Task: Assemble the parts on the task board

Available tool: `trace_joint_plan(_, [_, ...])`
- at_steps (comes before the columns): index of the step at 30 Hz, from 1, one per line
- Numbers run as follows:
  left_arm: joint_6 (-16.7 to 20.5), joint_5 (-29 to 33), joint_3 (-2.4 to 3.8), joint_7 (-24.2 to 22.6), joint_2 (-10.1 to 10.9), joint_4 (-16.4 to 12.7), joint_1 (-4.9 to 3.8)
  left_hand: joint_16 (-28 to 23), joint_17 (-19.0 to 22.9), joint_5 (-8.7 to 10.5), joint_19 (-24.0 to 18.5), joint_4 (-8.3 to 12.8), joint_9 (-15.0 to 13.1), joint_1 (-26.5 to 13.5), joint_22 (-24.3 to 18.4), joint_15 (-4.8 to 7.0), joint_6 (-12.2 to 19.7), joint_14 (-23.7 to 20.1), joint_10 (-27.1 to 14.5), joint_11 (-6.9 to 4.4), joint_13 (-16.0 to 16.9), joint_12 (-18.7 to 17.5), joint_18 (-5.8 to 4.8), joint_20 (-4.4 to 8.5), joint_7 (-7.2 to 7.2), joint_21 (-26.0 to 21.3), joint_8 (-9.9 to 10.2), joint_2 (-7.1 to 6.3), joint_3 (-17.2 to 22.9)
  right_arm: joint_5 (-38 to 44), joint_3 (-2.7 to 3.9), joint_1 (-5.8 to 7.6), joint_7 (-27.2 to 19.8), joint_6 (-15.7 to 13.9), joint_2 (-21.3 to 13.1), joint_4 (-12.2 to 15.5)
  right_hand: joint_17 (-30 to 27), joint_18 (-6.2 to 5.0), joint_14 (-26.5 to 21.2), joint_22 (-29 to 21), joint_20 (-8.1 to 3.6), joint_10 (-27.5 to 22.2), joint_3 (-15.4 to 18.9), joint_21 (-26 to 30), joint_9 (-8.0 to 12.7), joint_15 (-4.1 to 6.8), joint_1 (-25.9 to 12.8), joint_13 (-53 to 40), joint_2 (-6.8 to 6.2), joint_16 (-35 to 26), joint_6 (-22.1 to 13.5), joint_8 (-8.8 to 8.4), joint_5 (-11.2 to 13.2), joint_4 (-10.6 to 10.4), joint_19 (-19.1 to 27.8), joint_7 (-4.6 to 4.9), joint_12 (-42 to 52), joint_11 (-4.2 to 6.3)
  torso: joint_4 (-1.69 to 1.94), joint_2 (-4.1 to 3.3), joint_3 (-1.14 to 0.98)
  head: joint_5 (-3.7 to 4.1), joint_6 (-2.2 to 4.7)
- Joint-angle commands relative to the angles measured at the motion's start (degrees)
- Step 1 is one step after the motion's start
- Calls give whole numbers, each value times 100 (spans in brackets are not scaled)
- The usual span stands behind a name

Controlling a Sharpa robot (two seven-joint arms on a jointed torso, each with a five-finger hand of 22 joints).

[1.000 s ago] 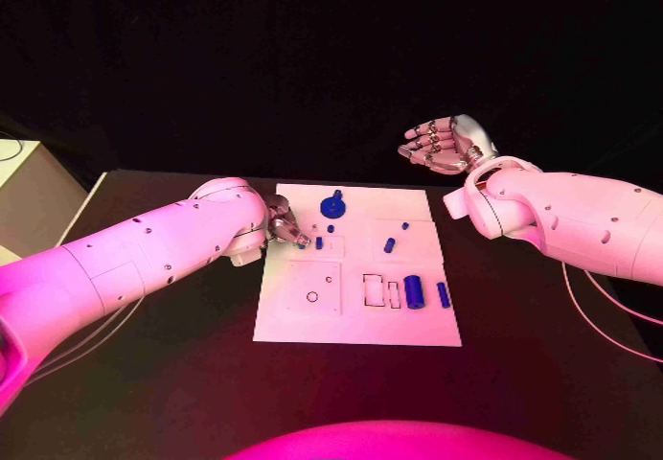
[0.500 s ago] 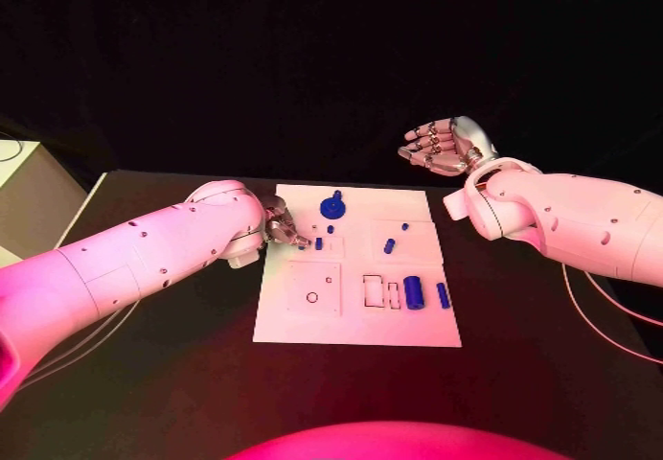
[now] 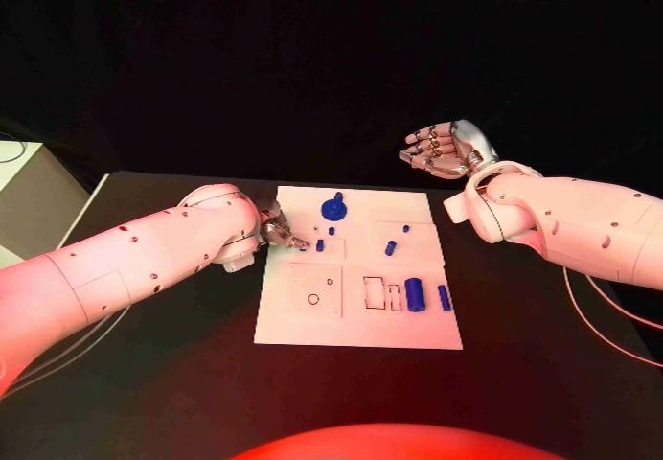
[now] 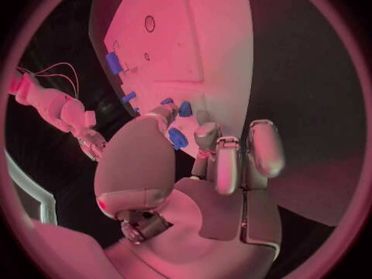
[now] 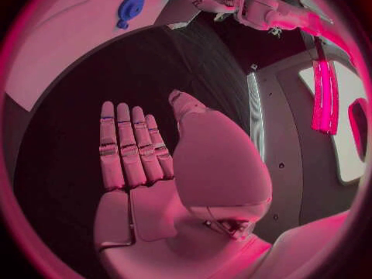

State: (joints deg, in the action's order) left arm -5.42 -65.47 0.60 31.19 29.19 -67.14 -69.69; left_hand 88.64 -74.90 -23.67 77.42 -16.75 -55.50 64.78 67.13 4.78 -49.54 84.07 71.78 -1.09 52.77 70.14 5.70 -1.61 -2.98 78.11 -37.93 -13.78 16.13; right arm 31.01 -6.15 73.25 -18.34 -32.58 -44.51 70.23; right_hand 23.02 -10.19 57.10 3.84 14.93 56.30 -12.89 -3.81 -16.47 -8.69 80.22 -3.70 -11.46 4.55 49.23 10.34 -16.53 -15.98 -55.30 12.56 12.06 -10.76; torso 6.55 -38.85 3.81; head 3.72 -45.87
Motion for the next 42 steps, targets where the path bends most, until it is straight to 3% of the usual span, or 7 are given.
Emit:
trace_joint_plan(1, [108, 158, 37, 45, 44, -94, 0, -29, -1141, -35, -43, -2, -3, 60, -23, -55, 83, 481, -90, 18, -91, -58, -57, -13, -17, -36, -8, 46, -79, 71, 2, -7, -48, 36, 7, 1, -5, -37, -50, -8, 14, 4, 39, 2, 9, -5, 1, 3, 57, -39, 50, -33, -40, -8, 46, 173, -18, -14, -12, -12, -1, -23, 29])
trace_joint_plan(10, [351, 718, 168, -34, 135, -217, 9, -44, -1104, 71, -101, -13, 28, -15, -97, -124, 270, 463, -283, 92, -248, -87, -39, -75, -95, -86, -14, 184, -537, 72, 2, -19, -43, 38, 8, -2, -8, -36, -54, -9, 15, 5, 41, 3, 9, -7, 0, 3, 58, -42, 51, -34, -41, -9, 50, 173, -18, -14, 0, -4, -5, -14, 30])
trace_joint_plan(18, [725, 1079, 346, -504, 184, -156, 12, -296, -556, 80, -540, -12, 314, 191, -714, -318, 821, 211, -1378, 313, -1421, -671, 89, -233, -332, -490, 115, 490, -929, 72, 2, -22, -38, 38, 14, -3, -13, -36, -60, -9, 16, 6, 43, 5, 9, -8, -1, 3, 60, -45, 53, -35, -42, -10, 55, 173, -19, -15, -5, -7, -12, -24, 33])
trace_joint_plan(24, [953, 1156, 400, -1300, 161, -49, 11, -988, 762, 15, -1628, 19, 1031, 1255, -2200, -518, 1162, -592, -2413, 523, -1973, -1188, 389, -425, -568, -1577, 499, 638, 131, 72, 2, -22, -37, 32, 3, 4, -17, -36, -64, -10, 17, 6, 44, 6, 9, -9, 0, 3, 63, -48, 54, -36, -44, -10, 59, 173, -19, -15, 0, -1, -18, -12, 38])
trace_joint_plan(30, [1238, 767, 362, -2547, 8, 121, 12, -1434, 1710, 164, -2261, 382, 1802, 2187, -2636, -650, 947, -1433, -2754, 645, -2563, -1707, 479, -546, -683, -1966, 784, 102, 1458, 72, 2, -22, -42, 27, 0, 18, -22, -37, -65, -10, 18, 9, 40, 5, 8, -9, 10, 2, 68, -48, 57, -37, -46, -4, 61, 172, -19, -14, -2, -11, -9, 0, 63])
trace_joint_plan(36, [1628, -52, 249, -3268, -223, 324, 14, -1881, 2711, 800, -2589, 546, 2314, 2033, -2566, -732, 912, -2351, -2889, 741, -3083, -2256, 479, -644, -711, -1988, 1090, -171, 1436, 81, 2, -22, -38, 36, 4, 41, -27, -38, -60, -9, 18, 13, 32, 3, 8, -7, 28, 2, 77, -45, 62, -37, -48, 6, 62, 170, -18, -11, -23, -28, -10, 18, 99])
trace_joint_plan(42, [1731, -889, 100, -3314, -437, 481, 15, -1966, 3148, 822, -2499, 643, 2647, 1938, -2680, -786, 890, -2417, -2965, 800, -3466, -2610, 489, -708, -718, -2135, 1269, -279, 999, 95, 2, -22, -36, 32, 6, 56, -36, -40, -53, -8, 17, 18, 16, 0, 8, -5, 70, 2, 79, -41, 67, -40, -49, 32, 62, 166, -19, -7, -57, -63, -10, 27, 159])
